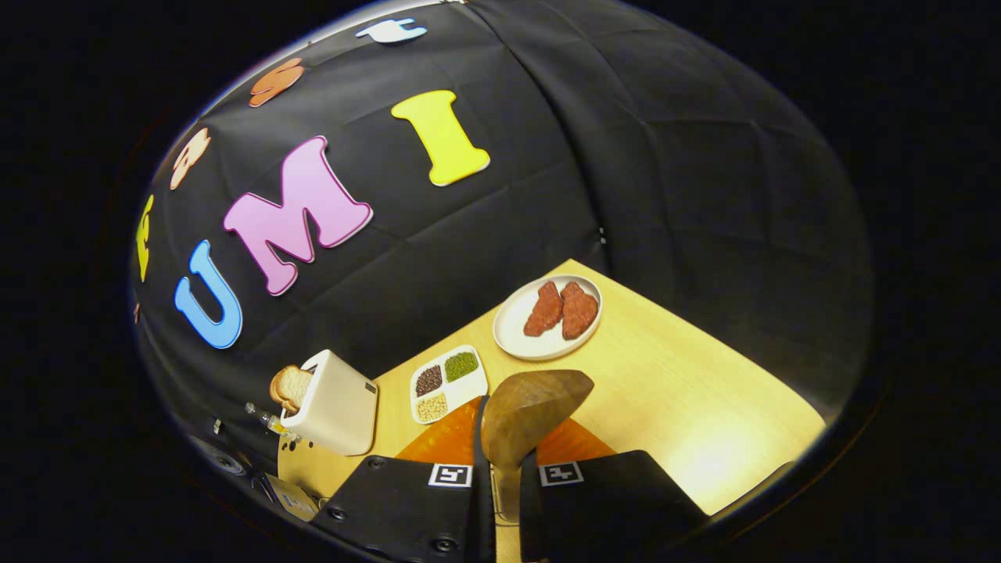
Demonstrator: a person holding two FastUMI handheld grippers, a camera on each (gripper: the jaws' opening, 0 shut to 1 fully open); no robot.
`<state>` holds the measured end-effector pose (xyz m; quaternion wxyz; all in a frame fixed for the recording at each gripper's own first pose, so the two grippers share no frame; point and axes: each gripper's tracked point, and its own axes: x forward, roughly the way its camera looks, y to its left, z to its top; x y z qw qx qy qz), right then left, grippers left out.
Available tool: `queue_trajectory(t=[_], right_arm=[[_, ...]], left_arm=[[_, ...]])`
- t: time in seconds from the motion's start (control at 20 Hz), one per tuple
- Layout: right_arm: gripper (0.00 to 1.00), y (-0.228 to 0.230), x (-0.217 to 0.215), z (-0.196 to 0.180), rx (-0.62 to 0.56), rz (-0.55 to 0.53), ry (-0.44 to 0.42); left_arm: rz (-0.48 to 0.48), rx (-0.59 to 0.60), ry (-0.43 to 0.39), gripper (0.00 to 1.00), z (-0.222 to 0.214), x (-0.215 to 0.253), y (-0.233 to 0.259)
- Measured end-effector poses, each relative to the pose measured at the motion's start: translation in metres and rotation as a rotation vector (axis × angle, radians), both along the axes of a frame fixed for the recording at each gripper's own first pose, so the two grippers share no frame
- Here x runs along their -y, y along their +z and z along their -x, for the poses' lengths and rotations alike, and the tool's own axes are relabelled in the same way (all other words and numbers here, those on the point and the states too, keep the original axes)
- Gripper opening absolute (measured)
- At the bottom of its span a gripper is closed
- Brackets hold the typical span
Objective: Close the left gripper, press the button to open the rice cooker; take a wooden spoon from the chopstick holder with the right hand, scoop a spoonful of rice and pour it into the rice cooker, then put the wooden spoon back into the chopstick holder.
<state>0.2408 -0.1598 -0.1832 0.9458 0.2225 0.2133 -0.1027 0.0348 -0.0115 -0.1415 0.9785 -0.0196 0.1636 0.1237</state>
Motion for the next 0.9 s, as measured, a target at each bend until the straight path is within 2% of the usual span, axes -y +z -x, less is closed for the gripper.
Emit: queue_trajectory(t=[0.3,0.45,0.65,0.9], right_arm=[[0.16,0.073,-0.057,0.026,0.122,0.048,0.106],[0.16,0.087,-0.099,0.042,0.142,0.077,0.174],[0.16,0.080,-0.164,0.065,0.141,0.153,0.310],[0.16,0.027,-0.215,0.080,0.085,0.198,0.408]], left_arm=[[0.070,0.037,-0.021,0.96,0.008,-0.049,0.000],[0.060,0.042,-0.077,0.96,0.011,-0.061,0.001],[0.032,0.038,-0.137,0.96,0.012,-0.076,0.001],[0.037,-0.007,-0.165,0.96,0.012,-0.090,-0.016]])
